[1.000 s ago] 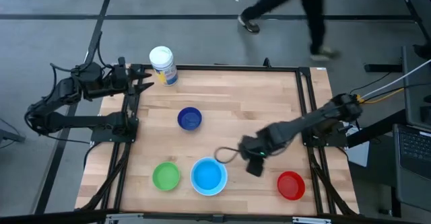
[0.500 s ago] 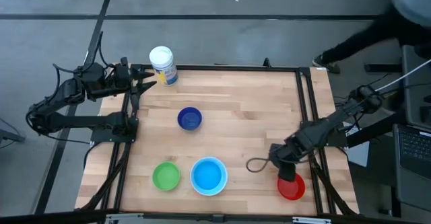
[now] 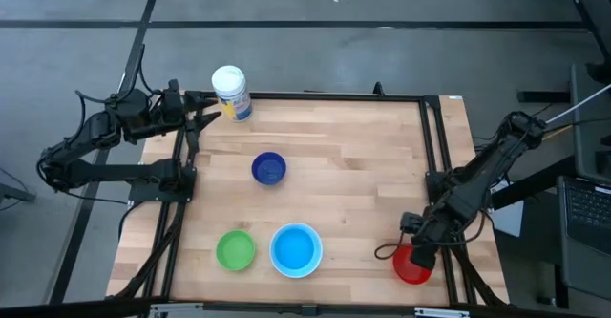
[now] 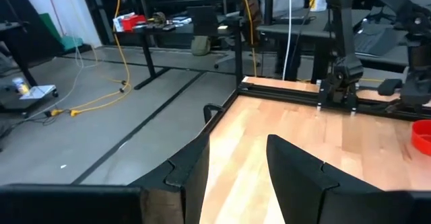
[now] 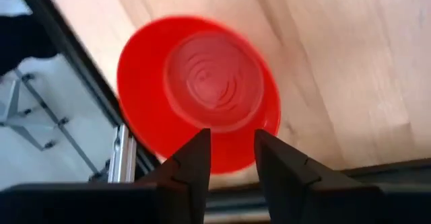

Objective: Nest bowls inside each other
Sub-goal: Stack the red bowl on top of the light blue bowl

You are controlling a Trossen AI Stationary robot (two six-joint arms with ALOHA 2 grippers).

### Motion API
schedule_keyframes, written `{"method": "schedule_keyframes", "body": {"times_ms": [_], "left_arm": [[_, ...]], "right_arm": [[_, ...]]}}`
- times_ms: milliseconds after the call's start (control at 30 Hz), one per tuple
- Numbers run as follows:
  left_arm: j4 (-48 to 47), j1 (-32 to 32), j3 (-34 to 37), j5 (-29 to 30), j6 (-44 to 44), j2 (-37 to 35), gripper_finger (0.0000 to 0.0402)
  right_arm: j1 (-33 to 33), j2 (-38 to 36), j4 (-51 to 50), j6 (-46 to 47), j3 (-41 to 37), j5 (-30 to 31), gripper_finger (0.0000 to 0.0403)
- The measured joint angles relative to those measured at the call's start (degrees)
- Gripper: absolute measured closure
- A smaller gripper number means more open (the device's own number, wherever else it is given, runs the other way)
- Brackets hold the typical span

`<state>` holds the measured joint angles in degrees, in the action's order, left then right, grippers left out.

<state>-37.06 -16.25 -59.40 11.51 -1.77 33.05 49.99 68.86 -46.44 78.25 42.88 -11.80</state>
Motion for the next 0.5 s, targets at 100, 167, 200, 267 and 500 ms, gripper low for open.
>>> {"method": "schedule_keyframes", "body": {"times_ms": [100,167,200,267,500], "left_arm": [[0.0,0.0,0.0,0.5,-0.1,0.1,0.0256],[0.0,0.0,0.0,0.6,0.0,0.1,0.0256],[0.0,0.0,0.0,0.6,0.0,0.1,0.0256],[0.0,0.0,0.0,0.6,0.2,0.1,0.0256],[0.0,0.0,0.0,0.5,0.6,0.1,0.0256]], "right_arm": [[0.0,0.1,2.6,1.2,-2.4,0.4,0.0291],[0.0,0.1,4.8,1.8,-4.1,0.4,0.029],[0.0,0.1,5.9,2.1,-4.9,0.5,0.0288],[-0.1,0.1,7.4,2.9,-6.4,0.5,0.0284],[-0.1,0.1,7.5,4.2,-7.5,1.8,0.0269]]}}
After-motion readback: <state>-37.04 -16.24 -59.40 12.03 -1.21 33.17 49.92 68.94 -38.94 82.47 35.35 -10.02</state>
